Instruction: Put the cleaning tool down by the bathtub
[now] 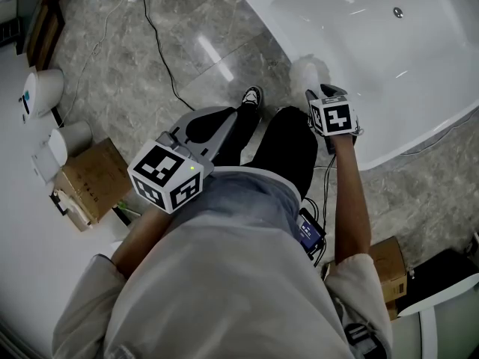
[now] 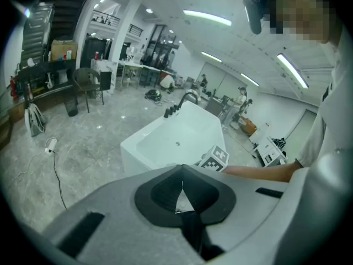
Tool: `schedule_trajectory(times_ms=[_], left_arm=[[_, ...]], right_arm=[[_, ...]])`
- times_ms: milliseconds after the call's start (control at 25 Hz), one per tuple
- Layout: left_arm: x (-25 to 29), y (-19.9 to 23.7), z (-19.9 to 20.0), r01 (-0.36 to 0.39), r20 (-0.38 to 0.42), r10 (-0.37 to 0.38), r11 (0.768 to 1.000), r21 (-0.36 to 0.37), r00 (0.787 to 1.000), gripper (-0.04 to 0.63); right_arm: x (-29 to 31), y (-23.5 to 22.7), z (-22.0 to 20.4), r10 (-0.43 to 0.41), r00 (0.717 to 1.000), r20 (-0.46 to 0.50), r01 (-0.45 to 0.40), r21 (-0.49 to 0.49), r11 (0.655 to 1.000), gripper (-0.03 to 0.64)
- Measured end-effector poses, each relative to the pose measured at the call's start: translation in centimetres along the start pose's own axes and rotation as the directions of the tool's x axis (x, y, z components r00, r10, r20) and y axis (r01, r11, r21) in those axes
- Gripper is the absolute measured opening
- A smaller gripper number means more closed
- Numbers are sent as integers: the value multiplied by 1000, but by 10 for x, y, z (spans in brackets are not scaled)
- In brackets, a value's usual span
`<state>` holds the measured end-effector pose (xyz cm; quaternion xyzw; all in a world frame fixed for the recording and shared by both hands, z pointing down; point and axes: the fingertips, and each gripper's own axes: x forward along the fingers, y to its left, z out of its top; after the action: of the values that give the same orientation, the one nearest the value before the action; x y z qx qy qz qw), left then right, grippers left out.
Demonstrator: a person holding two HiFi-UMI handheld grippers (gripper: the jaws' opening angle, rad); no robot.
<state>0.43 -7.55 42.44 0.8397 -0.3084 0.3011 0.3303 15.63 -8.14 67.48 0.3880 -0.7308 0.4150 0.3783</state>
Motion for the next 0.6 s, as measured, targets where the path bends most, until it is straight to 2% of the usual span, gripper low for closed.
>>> schedule_trajectory(times_ms=[600], left_arm=[[-1, 0, 1, 14, 5, -14, 1000, 10, 1000, 5]], right_arm=[[-6, 1, -1, -3, 999, 35, 1, 63, 998, 152]])
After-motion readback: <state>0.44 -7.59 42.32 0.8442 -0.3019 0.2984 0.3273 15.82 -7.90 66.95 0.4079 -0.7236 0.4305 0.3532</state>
